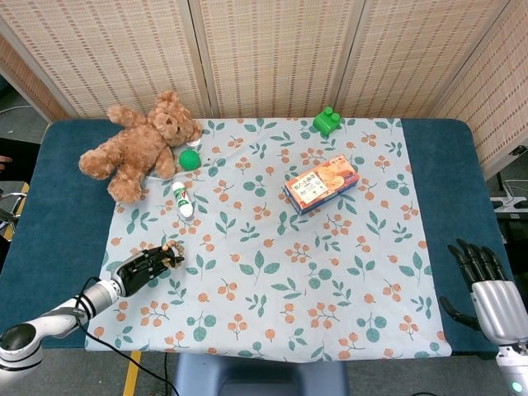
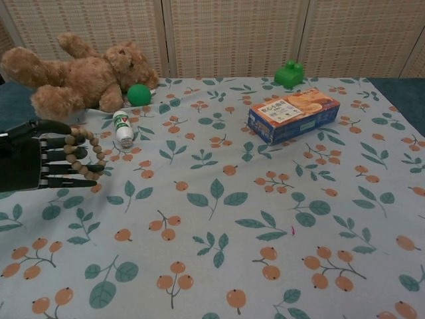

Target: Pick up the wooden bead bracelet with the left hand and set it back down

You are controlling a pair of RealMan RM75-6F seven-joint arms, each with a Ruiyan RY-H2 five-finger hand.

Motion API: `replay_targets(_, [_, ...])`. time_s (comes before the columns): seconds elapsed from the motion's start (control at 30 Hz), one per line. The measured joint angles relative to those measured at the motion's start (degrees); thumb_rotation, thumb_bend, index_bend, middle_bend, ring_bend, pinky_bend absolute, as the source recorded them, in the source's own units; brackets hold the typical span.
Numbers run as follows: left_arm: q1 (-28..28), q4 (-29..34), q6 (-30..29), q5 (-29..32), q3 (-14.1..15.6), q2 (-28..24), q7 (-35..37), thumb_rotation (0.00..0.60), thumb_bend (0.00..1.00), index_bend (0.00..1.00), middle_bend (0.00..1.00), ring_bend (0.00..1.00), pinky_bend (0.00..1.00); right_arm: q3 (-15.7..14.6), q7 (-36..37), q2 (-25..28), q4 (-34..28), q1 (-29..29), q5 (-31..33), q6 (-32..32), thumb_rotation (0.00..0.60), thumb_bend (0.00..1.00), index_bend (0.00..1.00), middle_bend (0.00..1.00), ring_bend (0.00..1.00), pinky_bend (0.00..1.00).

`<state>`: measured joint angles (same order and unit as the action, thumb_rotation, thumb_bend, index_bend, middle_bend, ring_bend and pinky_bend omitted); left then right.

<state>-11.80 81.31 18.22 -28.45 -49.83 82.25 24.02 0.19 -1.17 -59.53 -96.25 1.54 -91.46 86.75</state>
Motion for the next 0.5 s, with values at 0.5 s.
replay_targets(0.5, [0.22,0.55,-0.11,-0.85,-0.32,0.21,-1.4,0.345,0.59,0.51,0.55,0.18,0.0,0.08,0.39,0.14,0.0,-0.22,-0.06,0.52,0.541,0.24,0.0,0.0,0.0,0.0])
